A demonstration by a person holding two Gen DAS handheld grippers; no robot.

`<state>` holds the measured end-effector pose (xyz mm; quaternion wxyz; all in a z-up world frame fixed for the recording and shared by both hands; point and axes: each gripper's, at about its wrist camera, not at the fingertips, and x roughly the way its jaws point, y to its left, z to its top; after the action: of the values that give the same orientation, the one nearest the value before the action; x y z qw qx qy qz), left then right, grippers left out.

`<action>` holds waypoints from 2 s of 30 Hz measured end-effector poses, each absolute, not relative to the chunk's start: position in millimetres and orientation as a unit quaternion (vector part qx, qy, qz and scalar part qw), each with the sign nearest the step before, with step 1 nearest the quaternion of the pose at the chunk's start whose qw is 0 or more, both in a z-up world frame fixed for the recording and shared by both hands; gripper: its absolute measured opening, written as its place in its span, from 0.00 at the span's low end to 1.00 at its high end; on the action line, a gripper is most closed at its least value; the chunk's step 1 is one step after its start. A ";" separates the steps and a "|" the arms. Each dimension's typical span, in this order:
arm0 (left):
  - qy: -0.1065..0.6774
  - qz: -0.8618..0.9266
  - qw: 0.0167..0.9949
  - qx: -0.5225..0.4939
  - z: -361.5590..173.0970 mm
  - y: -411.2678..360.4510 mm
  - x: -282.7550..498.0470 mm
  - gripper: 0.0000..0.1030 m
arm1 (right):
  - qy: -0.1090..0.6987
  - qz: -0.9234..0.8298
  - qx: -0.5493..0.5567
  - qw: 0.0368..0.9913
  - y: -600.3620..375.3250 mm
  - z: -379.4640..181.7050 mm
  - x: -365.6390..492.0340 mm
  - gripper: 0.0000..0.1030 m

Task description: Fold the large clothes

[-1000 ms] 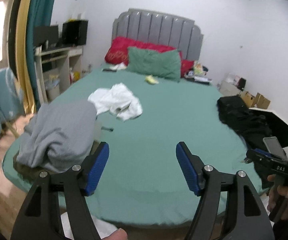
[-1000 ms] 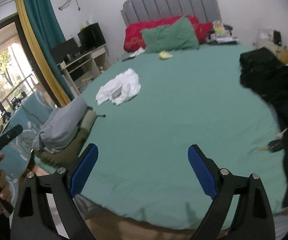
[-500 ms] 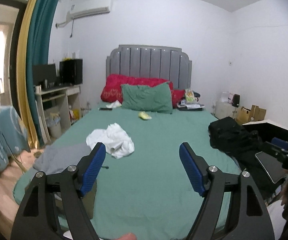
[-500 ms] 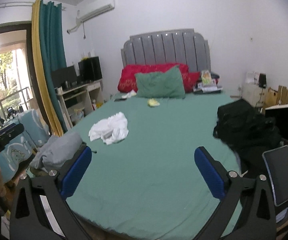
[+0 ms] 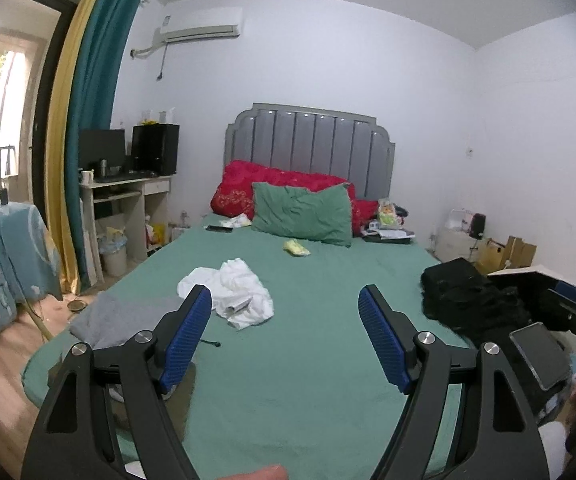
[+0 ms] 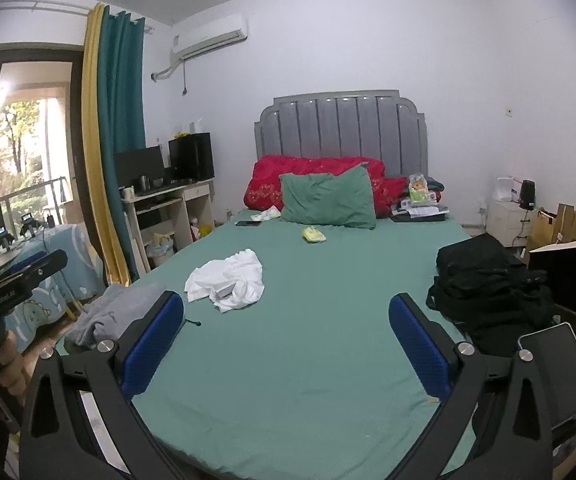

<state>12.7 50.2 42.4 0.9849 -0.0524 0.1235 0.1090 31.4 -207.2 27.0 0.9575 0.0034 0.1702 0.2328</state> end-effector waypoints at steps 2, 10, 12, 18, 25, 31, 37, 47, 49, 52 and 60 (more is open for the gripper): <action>0.125 0.109 0.985 -0.052 37.8 53.2 14.6 0.77 | 0.176 0.235 0.002 0.956 -203.7 21.7 33.8 0.99; 0.136 0.108 0.983 -0.066 24.5 69.4 26.5 0.77 | 0.201 0.229 0.004 0.953 -194.4 3.5 45.6 0.99; 0.140 0.107 0.982 -0.069 20.5 69.8 30.6 0.77 | 0.206 0.229 0.002 0.951 -192.4 -0.3 48.0 0.99; 0.145 0.102 0.982 -0.071 15.0 74.1 39.8 0.77 | 0.217 0.226 -0.001 0.950 -185.7 -6.5 54.9 0.99; 0.148 0.097 0.981 -0.074 12.1 74.8 42.3 0.77 | 0.220 0.226 -0.003 0.949 -183.2 -7.9 56.0 0.99; 0.151 0.097 0.981 -0.074 10.7 74.9 42.6 0.77 | 0.222 0.225 -0.003 0.949 -182.4 -9.8 58.0 0.99; 0.150 0.096 0.981 -0.073 10.4 74.2 43.4 0.77 | 0.221 0.226 -0.003 0.949 -182.2 -10.9 58.4 0.99; 0.149 0.095 0.981 -0.073 10.0 72.6 43.5 0.77 | 0.222 0.225 -0.003 0.949 -182.2 -10.8 58.4 0.99; 0.149 0.096 0.982 -0.073 9.6 72.6 43.4 0.77 | 0.221 0.225 -0.003 0.949 -182.1 -10.7 58.0 0.99; 0.149 0.095 0.981 -0.073 10.1 72.2 44.8 0.77 | 0.221 0.225 -0.003 0.949 -180.9 -10.6 56.3 0.99; 0.149 0.096 0.982 -0.073 9.8 71.8 43.8 0.77 | 0.222 0.224 -0.004 0.949 -181.2 -9.8 53.6 0.99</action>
<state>43.8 71.8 9.8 0.9815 -0.0730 0.1490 0.0956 53.6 -181.2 -9.8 0.9489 -0.0040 0.2221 0.2243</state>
